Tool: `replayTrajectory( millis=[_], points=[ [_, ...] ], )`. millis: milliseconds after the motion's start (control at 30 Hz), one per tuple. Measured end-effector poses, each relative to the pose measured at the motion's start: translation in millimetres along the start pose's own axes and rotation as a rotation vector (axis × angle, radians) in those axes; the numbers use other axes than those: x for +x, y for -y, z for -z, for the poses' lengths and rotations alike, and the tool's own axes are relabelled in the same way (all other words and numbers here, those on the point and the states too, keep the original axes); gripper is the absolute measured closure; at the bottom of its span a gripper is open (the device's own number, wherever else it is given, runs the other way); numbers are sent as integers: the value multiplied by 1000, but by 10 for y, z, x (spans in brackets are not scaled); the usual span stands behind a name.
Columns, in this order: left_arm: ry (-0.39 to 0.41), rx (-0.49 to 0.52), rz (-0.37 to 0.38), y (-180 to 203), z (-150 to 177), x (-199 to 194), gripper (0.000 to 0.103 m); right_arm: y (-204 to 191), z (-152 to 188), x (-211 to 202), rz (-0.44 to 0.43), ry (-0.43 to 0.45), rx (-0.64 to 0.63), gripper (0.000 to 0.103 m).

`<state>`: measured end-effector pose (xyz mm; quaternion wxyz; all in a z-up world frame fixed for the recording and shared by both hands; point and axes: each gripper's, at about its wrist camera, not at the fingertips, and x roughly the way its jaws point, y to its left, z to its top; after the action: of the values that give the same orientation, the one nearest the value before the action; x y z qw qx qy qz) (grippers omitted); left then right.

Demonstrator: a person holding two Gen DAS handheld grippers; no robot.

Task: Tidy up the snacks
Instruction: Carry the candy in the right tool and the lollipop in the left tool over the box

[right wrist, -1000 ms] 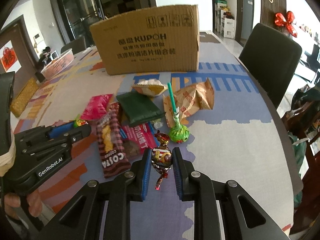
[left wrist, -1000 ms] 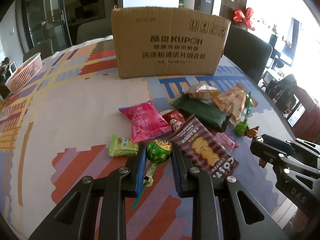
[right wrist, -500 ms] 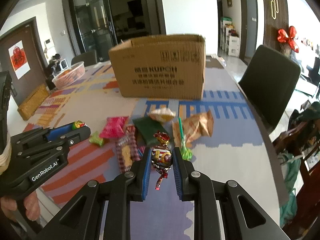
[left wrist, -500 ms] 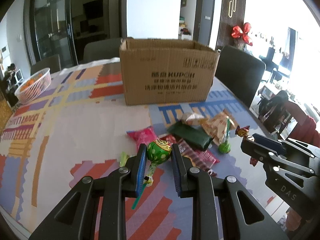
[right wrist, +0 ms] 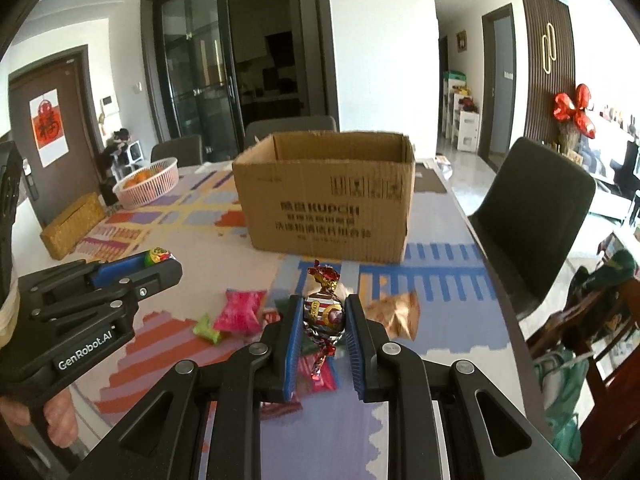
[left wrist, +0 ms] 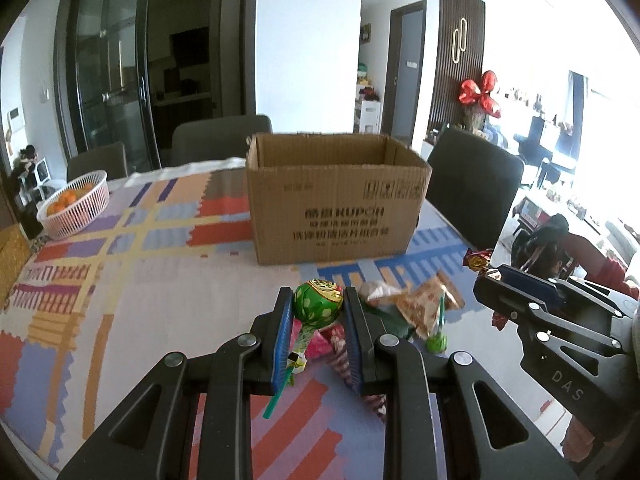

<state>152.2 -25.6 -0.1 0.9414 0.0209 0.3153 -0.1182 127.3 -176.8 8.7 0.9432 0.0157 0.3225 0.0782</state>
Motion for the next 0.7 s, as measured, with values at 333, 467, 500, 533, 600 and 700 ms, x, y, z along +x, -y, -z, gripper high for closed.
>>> replayTrajectory(
  millis=[333,467,500,533,600,700],
  points=[
    [79,7,-2,-11,-330,-20,78,-8,-317,-1,13,81,-10,81],
    [104,11,-3,-17,-460,3,78,-4,-441,15,13,111,-15,81],
    [108,12,-4,-21,-488,11,78,-6,-472,21,16,118,-18,81],
    [117,13,-4,-27,-525,16,78,-9,-509,28,17,126,-20,81],
    [129,17,-7,-30,-582,29,78,-14,-593,52,21,138,-23,81],
    [145,18,-4,-44,-693,67,78,-30,-714,85,24,158,-24,81]
  ],
)
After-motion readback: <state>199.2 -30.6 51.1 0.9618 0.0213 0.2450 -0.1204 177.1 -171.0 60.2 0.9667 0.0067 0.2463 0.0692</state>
